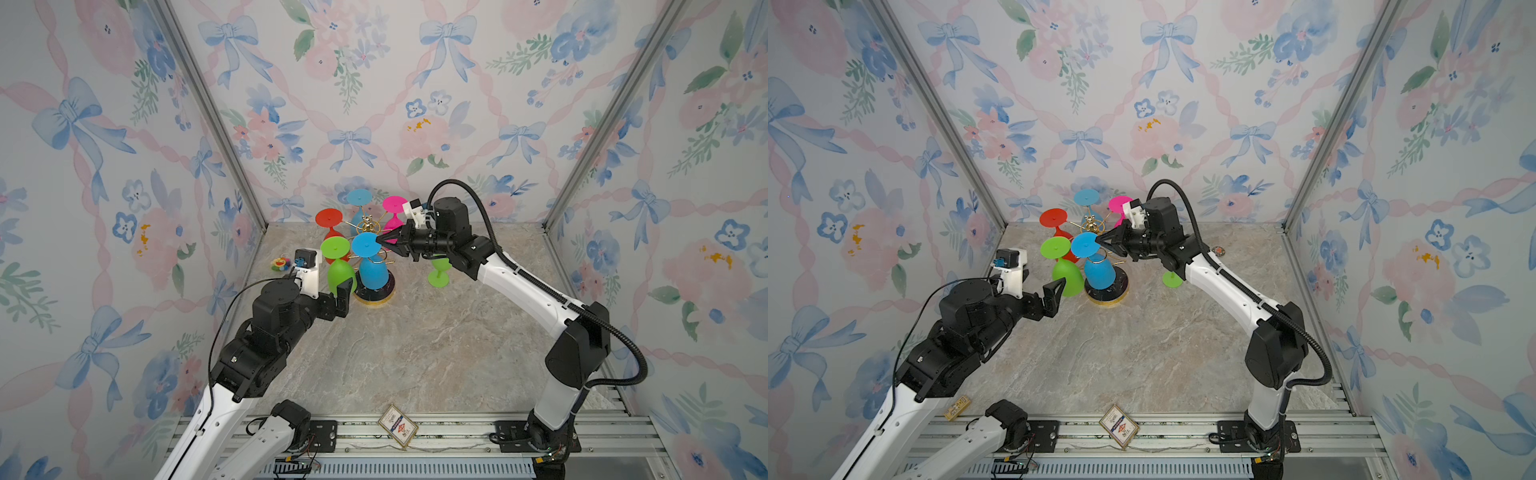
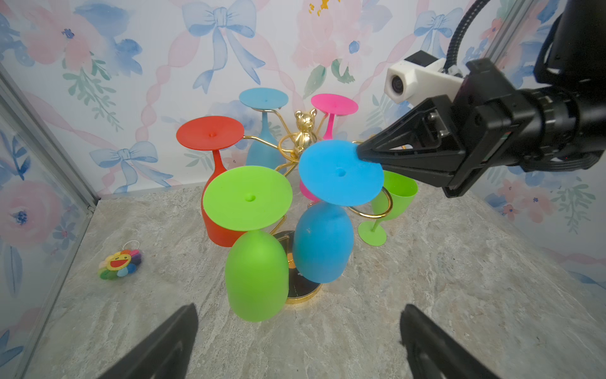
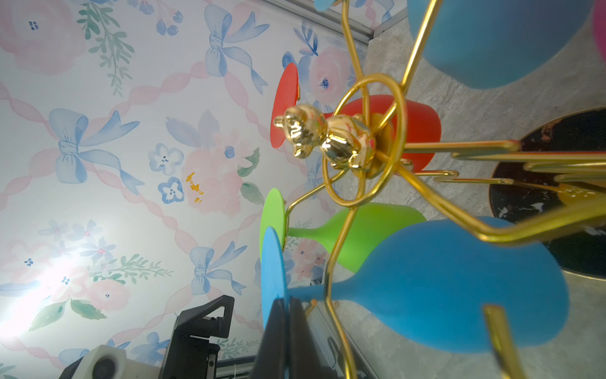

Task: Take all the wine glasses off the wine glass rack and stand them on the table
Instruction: 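Slide the blue glass off the rack hook with the right gripper, then carry the blue glass toward the left gripper while left reaches to meet it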

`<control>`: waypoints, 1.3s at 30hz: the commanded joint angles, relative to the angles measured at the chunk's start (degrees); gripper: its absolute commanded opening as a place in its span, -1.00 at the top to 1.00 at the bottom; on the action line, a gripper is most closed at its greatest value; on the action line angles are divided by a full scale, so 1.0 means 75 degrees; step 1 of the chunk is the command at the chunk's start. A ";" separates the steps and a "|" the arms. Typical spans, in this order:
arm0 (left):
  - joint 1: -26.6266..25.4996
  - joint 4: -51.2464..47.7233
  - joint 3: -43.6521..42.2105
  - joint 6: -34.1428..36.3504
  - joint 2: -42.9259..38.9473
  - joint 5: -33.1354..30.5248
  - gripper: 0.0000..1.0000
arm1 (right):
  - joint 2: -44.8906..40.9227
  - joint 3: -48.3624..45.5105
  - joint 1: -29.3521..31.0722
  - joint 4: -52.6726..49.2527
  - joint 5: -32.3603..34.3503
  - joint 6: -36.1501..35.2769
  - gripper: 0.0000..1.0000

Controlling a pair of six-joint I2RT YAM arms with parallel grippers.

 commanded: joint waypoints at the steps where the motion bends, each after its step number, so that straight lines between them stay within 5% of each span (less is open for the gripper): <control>1: 0.0039 -0.0057 0.0046 0.0145 -0.0041 0.0047 -0.96 | -0.0022 0.0173 0.0113 -0.0206 -0.0267 -0.0284 1.00; 27: 0.0042 -0.0059 0.0350 -0.0062 0.0162 0.0404 -0.96 | -0.1533 -0.0823 0.0271 -0.1488 -0.0283 -0.1878 1.00; 39: 0.0043 -0.0035 0.0620 -0.0289 0.0871 0.2071 -0.94 | -0.3433 -0.2462 -0.0126 -0.1662 0.0281 -0.3065 1.00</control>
